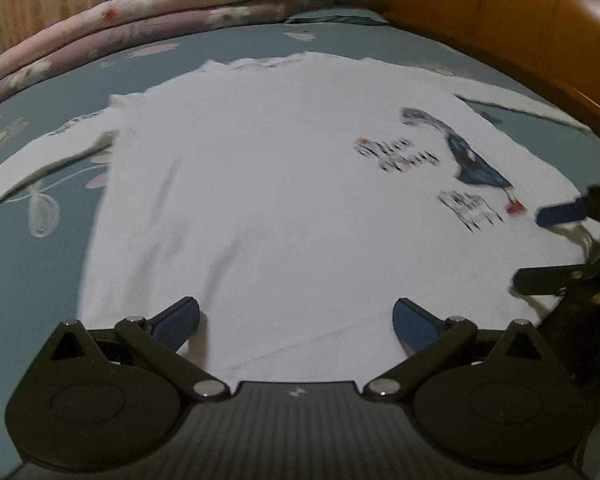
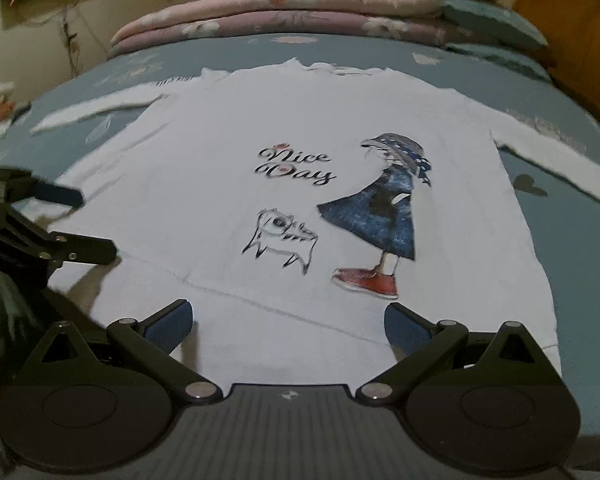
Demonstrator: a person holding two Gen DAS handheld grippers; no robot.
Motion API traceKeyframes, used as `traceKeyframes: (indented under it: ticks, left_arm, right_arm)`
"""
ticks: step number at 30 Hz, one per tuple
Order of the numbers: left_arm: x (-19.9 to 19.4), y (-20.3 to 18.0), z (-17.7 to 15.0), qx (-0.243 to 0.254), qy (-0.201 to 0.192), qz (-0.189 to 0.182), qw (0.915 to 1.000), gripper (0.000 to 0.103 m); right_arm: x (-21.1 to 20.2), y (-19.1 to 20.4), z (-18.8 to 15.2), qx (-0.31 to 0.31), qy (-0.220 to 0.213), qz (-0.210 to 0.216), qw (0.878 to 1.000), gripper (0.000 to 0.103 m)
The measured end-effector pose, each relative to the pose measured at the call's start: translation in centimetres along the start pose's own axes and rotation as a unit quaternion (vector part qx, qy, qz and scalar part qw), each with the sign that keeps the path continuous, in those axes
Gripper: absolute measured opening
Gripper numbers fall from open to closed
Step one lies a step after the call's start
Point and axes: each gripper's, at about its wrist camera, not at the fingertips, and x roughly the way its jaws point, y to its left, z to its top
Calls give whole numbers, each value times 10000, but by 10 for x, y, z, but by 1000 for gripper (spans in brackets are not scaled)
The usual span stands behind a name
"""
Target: Fold clothes
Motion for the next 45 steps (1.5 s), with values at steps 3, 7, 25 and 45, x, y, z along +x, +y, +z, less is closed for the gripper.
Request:
traceKeyframes:
  ticks: [3,7,25,45]
  left_arm:
    - [0,16,27,-97,-230,41,9997,102]
    - [25,29,69,-185,-243,84,9995,102]
    - [108,52,102,-45,-69,-353,9993,102]
    - [106,79,104,-350,-128,-46,9993,102]
  right_arm:
    - [-9,-19,18,408,-318,116,9986,103]
    - [0,-41,54,667,-493,147,9964,103]
    - [58,-89,69,1403,-388,41,9893,103]
    - [100,-121,142,1049,-501,-487,9920,103]
